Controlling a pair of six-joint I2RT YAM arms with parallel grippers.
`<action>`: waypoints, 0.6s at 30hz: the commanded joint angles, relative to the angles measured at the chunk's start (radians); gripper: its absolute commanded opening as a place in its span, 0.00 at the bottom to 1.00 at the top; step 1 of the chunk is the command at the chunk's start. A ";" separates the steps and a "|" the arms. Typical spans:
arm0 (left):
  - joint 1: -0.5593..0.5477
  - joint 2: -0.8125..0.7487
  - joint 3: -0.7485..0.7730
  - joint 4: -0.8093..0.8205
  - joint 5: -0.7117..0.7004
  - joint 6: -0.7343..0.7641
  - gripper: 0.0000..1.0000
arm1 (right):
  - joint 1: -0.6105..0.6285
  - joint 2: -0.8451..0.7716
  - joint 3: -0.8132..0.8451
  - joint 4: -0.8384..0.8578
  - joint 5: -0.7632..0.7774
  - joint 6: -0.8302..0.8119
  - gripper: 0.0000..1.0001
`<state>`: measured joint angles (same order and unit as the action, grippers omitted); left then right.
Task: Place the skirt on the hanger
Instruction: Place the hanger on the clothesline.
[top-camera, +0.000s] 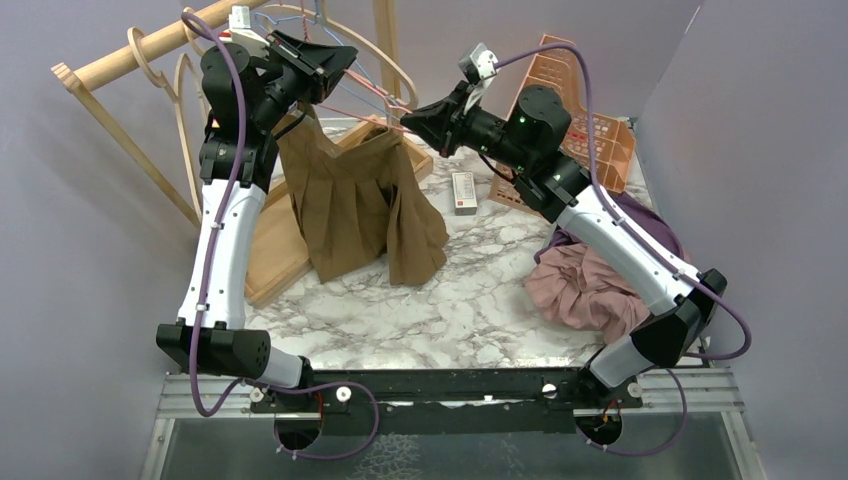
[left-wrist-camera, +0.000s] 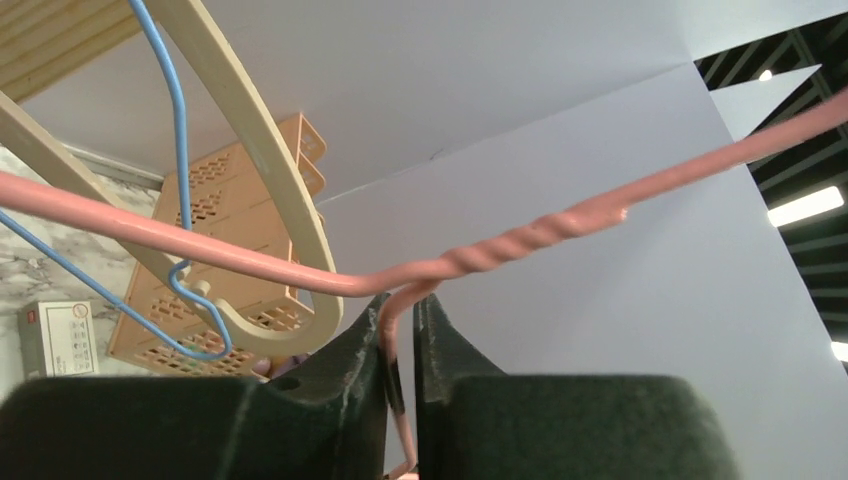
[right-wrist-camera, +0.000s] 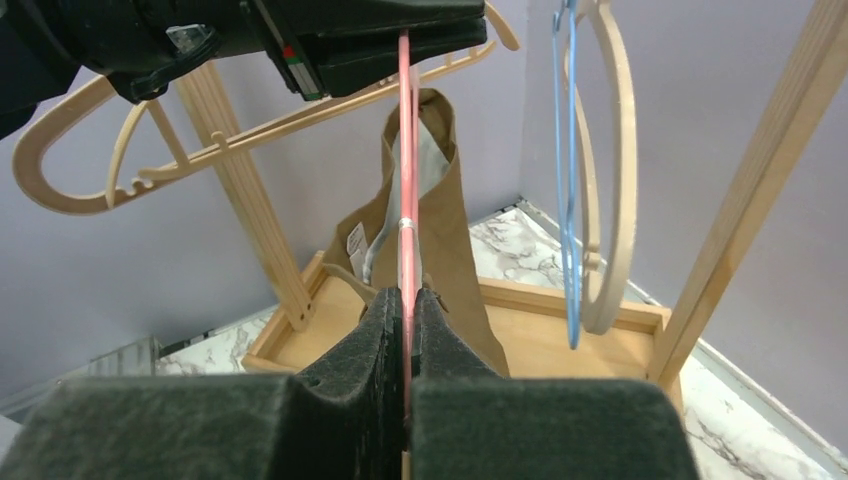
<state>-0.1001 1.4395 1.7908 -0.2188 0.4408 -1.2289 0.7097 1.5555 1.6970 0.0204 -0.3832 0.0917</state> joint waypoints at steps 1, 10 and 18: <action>0.001 -0.052 -0.001 0.107 -0.020 0.001 0.21 | 0.057 -0.039 -0.058 0.189 0.064 0.028 0.01; -0.001 -0.069 -0.013 0.096 -0.075 0.025 0.36 | 0.117 -0.041 -0.101 0.394 0.234 0.051 0.01; -0.001 -0.079 -0.041 0.099 -0.106 0.039 0.42 | 0.120 0.006 -0.073 0.454 0.310 0.099 0.01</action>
<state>-0.0956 1.4014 1.7687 -0.1795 0.3542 -1.2072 0.8219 1.5478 1.5940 0.3031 -0.1577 0.1547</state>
